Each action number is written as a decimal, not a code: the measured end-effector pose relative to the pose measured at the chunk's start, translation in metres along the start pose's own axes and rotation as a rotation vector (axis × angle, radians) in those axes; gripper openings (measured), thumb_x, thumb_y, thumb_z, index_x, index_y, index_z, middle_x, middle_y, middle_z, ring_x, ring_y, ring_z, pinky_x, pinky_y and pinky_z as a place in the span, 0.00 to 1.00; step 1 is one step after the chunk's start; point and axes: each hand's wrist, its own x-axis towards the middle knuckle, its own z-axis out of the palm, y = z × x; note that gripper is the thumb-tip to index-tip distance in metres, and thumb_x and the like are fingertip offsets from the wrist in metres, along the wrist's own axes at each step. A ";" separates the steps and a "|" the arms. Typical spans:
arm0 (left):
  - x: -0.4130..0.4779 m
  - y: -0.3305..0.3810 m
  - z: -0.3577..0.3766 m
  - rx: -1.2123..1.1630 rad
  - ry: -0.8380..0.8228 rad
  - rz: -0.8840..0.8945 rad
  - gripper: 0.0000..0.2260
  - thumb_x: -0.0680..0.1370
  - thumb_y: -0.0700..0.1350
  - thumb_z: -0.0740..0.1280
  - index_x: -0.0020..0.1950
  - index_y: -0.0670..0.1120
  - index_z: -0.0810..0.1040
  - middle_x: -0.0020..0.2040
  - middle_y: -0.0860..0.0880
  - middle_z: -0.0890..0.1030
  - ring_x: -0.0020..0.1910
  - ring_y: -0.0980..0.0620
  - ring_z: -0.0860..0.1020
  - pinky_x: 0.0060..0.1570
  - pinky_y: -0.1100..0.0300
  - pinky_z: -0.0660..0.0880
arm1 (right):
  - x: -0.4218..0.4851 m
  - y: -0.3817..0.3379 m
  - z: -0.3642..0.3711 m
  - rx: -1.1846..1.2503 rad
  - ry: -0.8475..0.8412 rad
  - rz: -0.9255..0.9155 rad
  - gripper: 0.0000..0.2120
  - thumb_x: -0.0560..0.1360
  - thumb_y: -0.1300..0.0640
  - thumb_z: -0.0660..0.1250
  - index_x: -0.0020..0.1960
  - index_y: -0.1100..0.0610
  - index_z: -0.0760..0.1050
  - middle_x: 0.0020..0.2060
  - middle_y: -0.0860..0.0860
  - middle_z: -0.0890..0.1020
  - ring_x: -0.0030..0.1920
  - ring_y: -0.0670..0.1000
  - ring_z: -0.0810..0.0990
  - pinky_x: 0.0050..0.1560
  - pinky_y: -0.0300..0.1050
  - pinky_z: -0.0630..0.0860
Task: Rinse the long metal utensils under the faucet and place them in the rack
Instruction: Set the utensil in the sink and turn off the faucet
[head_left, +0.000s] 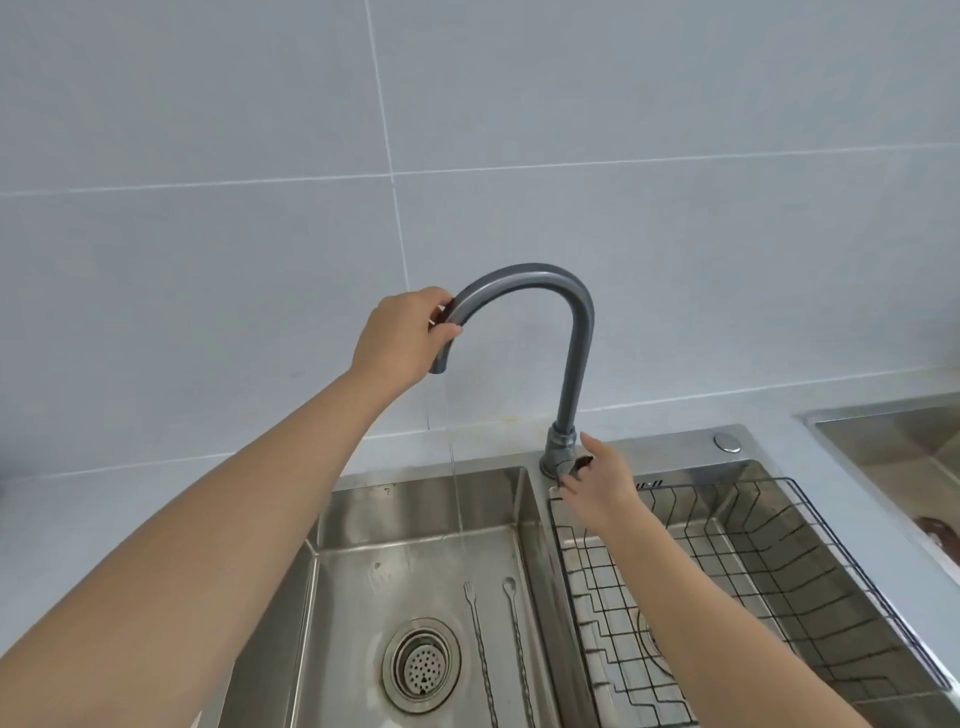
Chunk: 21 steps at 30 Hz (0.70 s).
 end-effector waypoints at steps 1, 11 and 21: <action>0.000 0.000 0.000 -0.001 -0.008 0.001 0.10 0.76 0.42 0.66 0.57 0.42 0.77 0.53 0.42 0.82 0.51 0.41 0.79 0.55 0.52 0.74 | 0.000 -0.001 0.001 -0.001 0.004 0.007 0.31 0.79 0.55 0.57 0.77 0.60 0.47 0.76 0.58 0.54 0.75 0.56 0.56 0.75 0.52 0.53; -0.001 -0.001 0.004 0.004 0.017 0.004 0.11 0.77 0.42 0.65 0.58 0.42 0.77 0.54 0.42 0.82 0.52 0.42 0.79 0.55 0.54 0.74 | -0.003 -0.028 0.020 -0.107 0.014 0.078 0.30 0.80 0.52 0.57 0.75 0.63 0.51 0.75 0.58 0.56 0.76 0.58 0.53 0.75 0.48 0.55; -0.092 -0.067 0.099 -0.363 0.097 -0.363 0.12 0.74 0.40 0.69 0.57 0.38 0.77 0.53 0.41 0.80 0.46 0.52 0.75 0.50 0.61 0.71 | 0.008 0.052 -0.012 -0.367 0.075 0.076 0.21 0.79 0.58 0.60 0.71 0.60 0.63 0.60 0.55 0.73 0.50 0.52 0.76 0.50 0.45 0.74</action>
